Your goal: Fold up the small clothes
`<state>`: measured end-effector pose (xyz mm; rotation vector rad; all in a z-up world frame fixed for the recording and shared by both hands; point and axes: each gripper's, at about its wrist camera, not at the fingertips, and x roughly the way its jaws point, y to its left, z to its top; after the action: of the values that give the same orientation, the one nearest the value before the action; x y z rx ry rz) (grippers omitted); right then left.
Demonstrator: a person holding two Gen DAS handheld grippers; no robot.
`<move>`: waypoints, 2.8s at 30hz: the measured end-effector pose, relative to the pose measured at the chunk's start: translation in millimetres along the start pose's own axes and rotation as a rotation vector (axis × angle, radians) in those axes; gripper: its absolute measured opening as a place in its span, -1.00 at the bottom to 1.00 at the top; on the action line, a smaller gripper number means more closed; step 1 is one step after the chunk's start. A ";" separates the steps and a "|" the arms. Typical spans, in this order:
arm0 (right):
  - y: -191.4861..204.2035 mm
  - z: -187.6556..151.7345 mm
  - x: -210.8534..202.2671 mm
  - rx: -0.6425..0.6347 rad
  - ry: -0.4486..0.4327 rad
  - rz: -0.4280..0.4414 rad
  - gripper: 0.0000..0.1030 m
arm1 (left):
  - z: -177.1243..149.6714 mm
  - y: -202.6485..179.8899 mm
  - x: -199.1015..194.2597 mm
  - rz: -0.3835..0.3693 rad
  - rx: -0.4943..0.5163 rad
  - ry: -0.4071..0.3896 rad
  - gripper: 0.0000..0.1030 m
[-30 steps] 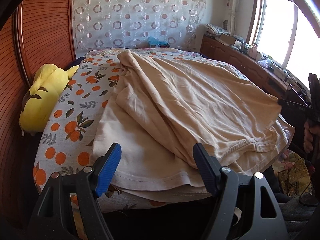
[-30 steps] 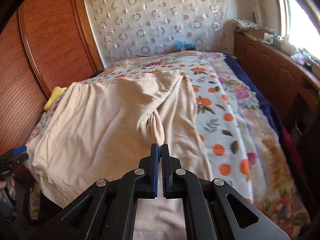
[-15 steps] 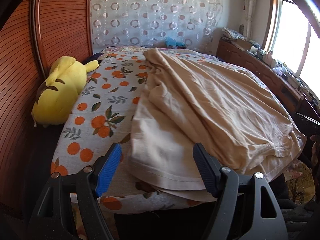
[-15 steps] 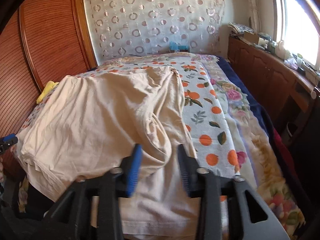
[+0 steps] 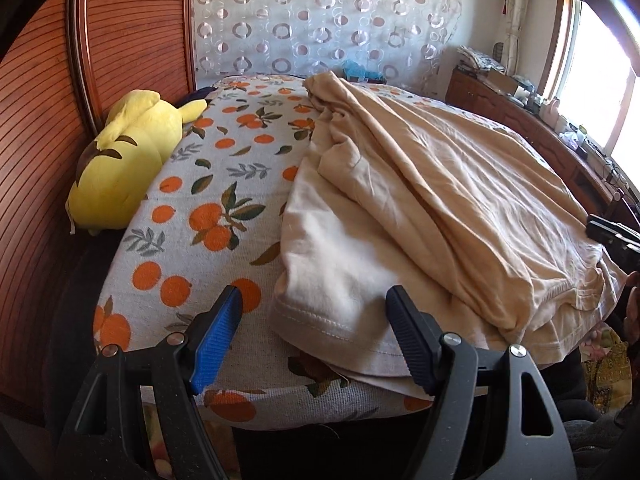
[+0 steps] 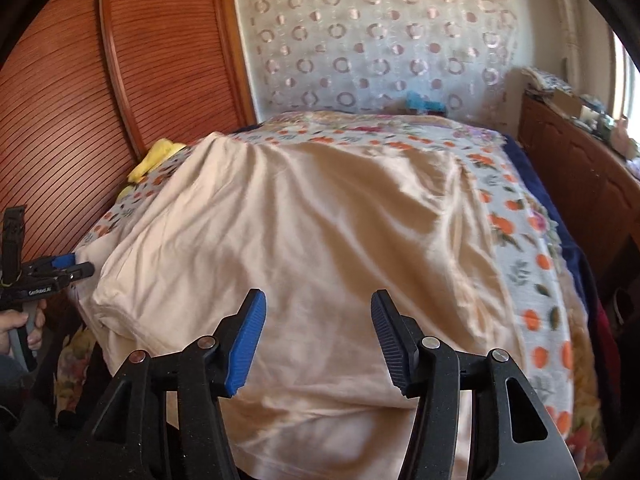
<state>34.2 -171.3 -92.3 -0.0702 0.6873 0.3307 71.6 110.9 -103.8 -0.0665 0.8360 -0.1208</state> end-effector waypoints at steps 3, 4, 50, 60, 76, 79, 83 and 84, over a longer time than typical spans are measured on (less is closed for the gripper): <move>5.6 0.0 11.1 -0.024 0.016 -0.013 0.10 | -2.7 -0.1 -0.3 0.001 0.001 -0.002 0.45; 3.7 -0.1 11.5 -0.021 0.017 -0.018 0.10 | -2.4 -1.1 -0.9 0.001 0.002 -0.003 0.45; 171.3 130.1 3.2 -0.280 -0.040 0.463 -0.94 | -10.0 67.4 -78.2 0.075 -0.097 -0.168 0.45; 116.2 155.2 43.9 -0.293 0.001 0.251 0.13 | 9.8 52.3 -68.5 -0.002 -0.075 -0.184 0.45; 18.9 215.2 153.1 -0.212 0.068 0.133 0.13 | 43.7 -26.1 15.2 -0.175 0.056 -0.019 0.09; 38.8 229.2 188.2 -0.267 0.090 0.168 0.13 | 38.0 -25.4 23.1 -0.164 0.058 0.016 0.09; 50.9 237.0 235.5 -0.323 0.186 0.113 0.13 | 33.1 -24.0 27.6 -0.158 0.059 0.025 0.04; 46.5 240.5 245.3 -0.321 0.215 0.108 0.13 | 33.2 -23.7 26.7 -0.158 0.056 0.023 0.01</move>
<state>343.5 -18.2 -59.6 -0.3799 0.8476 0.5408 112.1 84.2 -98.8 -0.0782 0.8499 -0.2940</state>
